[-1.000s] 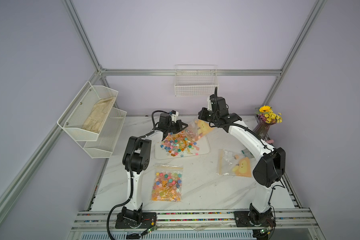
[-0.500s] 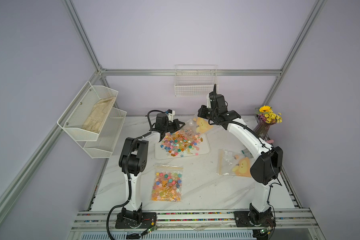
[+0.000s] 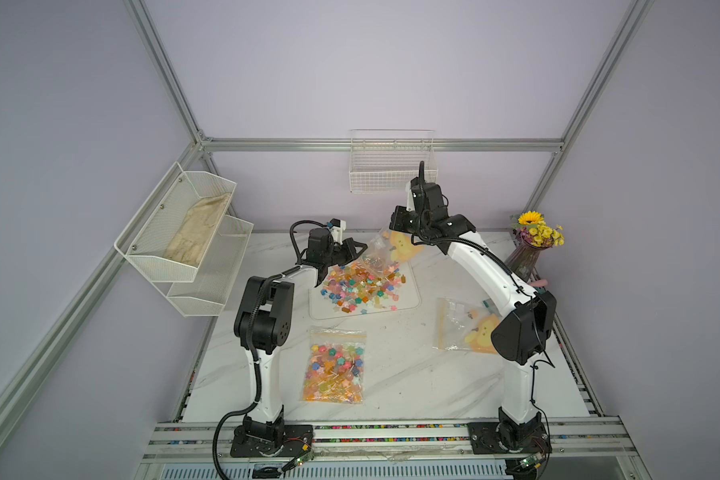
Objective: Pour candies out of the ziploc bag
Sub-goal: 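Pour the candies out of the ziploc bag onto the tray.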
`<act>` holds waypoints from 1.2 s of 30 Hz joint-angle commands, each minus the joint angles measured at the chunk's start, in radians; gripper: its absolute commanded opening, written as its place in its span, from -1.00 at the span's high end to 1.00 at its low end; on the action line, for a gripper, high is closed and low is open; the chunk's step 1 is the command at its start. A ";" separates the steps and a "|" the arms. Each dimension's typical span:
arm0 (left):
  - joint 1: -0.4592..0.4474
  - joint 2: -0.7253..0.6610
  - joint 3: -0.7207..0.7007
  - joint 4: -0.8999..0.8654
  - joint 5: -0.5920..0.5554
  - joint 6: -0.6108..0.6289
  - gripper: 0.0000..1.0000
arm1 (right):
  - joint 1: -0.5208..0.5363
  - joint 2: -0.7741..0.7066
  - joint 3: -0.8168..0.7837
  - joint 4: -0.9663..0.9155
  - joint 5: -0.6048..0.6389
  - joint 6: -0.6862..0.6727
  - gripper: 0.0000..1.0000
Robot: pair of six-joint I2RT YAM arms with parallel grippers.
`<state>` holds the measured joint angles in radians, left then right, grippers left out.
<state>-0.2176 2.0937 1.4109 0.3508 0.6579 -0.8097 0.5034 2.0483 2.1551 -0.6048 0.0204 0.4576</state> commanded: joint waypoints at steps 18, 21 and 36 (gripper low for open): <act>0.047 -0.094 -0.124 0.087 -0.052 -0.019 0.91 | 0.086 0.059 0.137 -0.079 0.420 -0.119 1.00; 0.052 -0.101 -0.137 0.086 -0.053 -0.017 0.91 | 0.086 0.045 0.103 -0.051 0.448 -0.117 1.00; 0.039 -0.061 -0.126 0.127 -0.026 -0.048 0.88 | 0.088 -0.003 0.111 -0.024 0.424 -0.112 1.00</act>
<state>-0.1783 2.0274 1.3106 0.4580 0.6361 -0.8536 0.5941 2.1147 2.2459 -0.6735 0.4252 0.3534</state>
